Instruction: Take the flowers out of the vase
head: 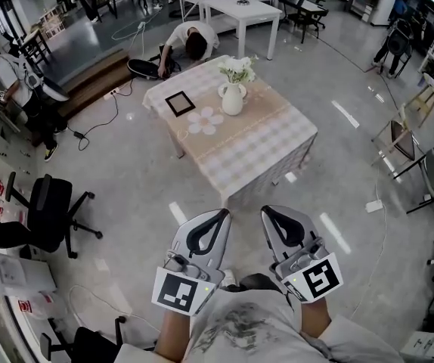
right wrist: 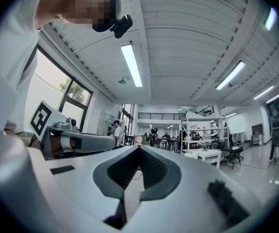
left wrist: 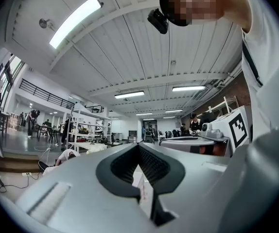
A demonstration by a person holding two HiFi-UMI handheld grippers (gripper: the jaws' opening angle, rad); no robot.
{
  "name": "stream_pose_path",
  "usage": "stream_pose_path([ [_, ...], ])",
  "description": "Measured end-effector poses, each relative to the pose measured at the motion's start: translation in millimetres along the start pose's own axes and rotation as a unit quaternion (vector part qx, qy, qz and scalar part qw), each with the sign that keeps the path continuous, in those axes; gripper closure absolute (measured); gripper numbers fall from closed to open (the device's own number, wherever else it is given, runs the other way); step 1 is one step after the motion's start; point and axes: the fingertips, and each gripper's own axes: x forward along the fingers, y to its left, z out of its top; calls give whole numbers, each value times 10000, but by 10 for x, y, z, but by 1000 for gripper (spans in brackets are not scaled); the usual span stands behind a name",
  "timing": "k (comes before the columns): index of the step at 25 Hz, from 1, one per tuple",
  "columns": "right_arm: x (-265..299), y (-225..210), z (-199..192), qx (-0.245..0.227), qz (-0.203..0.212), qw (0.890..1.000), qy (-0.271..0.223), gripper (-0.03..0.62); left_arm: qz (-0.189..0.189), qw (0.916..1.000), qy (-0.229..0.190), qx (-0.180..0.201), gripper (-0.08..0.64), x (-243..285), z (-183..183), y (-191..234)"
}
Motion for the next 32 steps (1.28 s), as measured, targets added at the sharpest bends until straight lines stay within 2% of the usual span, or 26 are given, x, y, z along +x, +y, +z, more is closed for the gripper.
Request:
stream_pose_path([
  [3,103,-76,-21,6,-41,10000,46,575,-57,9999,-131,70,552,97,52,113],
  [9,271,-281,-98,26,-55,9999,98,575,-15,9996,216,-192,552,299,-145,243],
  [14,421,-517,-194,71,9,9999,86,575,62,9993,301,-221,552,541,-234,358],
  [22,642,-1182,-268,178,277,9994,95,575,234,9989,356,-172,552,1307,-229,446],
  [25,695,-1498,-263,231,351,9991,86,575,300,9994,156,-89,552,1627,-128,458],
  [26,718,-1528,-262,249,375,9990,75,575,319,9994,96,-66,552,1656,-103,477],
  [29,801,-1473,-277,293,453,9985,-2,576,431,9982,408,-125,552,1583,-198,560],
  [32,890,-1411,-329,343,534,9980,-80,575,537,9976,426,-73,552,1527,-242,662],
])
